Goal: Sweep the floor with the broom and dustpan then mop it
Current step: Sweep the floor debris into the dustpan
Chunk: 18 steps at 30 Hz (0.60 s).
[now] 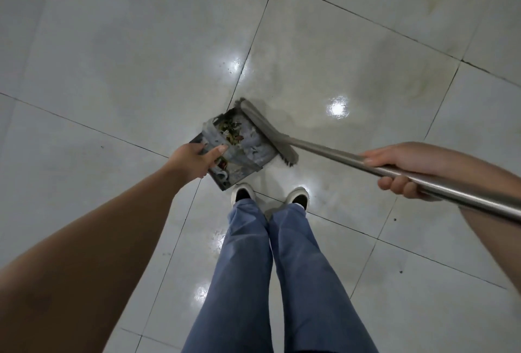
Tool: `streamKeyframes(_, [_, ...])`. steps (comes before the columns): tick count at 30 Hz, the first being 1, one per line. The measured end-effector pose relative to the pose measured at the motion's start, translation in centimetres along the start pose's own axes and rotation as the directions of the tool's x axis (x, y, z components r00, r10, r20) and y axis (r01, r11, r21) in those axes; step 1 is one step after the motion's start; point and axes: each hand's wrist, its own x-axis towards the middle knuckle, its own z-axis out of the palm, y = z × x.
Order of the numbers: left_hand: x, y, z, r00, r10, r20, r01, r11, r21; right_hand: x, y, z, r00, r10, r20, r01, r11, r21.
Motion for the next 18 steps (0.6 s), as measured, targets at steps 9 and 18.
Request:
streamKeyframes(9, [0.0,0.2,-0.1,0.998,0.041,0.049,-0.044,0.998,0.055,4.0,-3.5,1.5,0.963,-0.129,-0.235,0.121,0.992,-0.047])
streamKeyframes(18, [0.1,-0.7,0.9,0.999,0.039,-0.017,-0.04,0.999,-0.012,7.1,0.7,10.2,1.0,-0.013,0.011,0.013,0.999,-0.048])
